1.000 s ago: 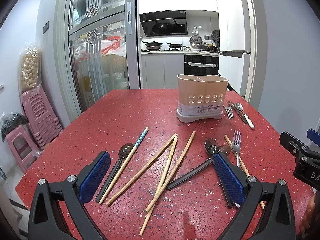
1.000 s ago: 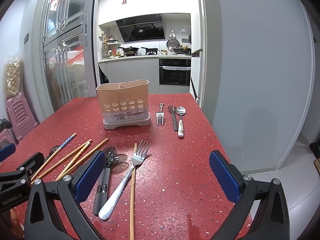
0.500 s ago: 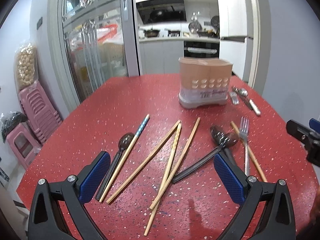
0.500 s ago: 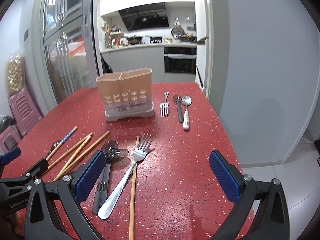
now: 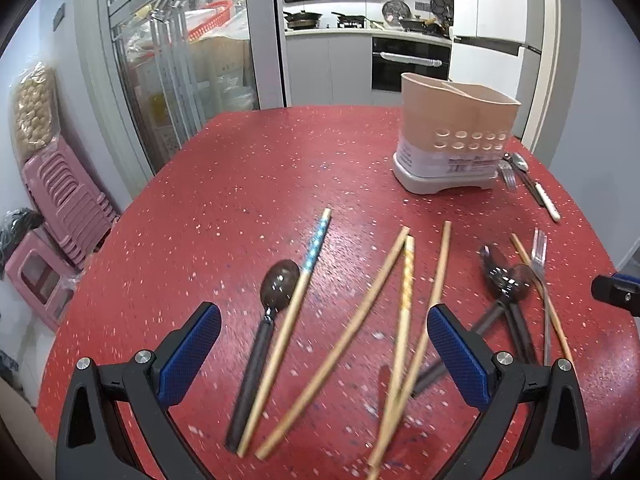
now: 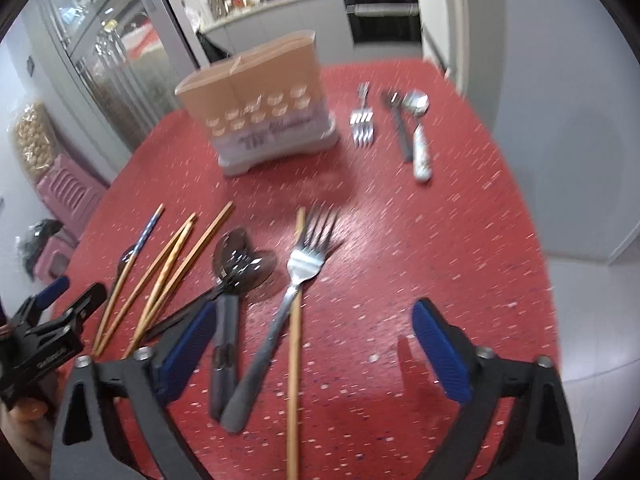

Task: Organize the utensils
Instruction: 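Grasp the silver fork with the right tool while the left tool grasps the blue-patterned chopstick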

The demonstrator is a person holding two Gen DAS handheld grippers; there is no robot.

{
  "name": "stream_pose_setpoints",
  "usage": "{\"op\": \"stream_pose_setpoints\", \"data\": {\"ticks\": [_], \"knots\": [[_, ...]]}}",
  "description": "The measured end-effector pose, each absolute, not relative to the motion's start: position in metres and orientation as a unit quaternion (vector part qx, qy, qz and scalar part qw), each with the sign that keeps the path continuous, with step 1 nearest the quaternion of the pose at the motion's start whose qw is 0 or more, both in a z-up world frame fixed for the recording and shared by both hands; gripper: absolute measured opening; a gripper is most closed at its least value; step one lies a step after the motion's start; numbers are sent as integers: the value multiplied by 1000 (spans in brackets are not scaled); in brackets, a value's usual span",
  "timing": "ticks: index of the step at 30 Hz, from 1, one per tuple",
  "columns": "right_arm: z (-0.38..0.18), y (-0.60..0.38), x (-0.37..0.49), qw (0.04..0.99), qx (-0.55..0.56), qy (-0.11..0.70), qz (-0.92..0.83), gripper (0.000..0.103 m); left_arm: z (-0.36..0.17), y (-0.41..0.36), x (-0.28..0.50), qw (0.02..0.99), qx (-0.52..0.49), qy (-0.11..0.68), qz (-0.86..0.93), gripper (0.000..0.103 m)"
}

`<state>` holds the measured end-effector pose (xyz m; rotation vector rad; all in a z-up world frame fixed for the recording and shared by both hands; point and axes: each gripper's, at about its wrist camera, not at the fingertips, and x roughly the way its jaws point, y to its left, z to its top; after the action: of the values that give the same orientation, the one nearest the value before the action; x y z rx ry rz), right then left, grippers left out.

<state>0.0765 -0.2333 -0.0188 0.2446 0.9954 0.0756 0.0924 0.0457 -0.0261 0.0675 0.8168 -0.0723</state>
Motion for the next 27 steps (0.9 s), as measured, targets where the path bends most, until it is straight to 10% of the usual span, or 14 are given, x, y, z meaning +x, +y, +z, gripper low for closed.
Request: {"op": "stream_pose_setpoints", "data": {"ticks": [8,27], "knots": [[-39,-225,111,811,153,560,71,52,-30,50,137,900,48,429,-66,103],[-59,-236,157,762,185,618,53,39,-55,36,208,857,88,498,-101,97]]}}
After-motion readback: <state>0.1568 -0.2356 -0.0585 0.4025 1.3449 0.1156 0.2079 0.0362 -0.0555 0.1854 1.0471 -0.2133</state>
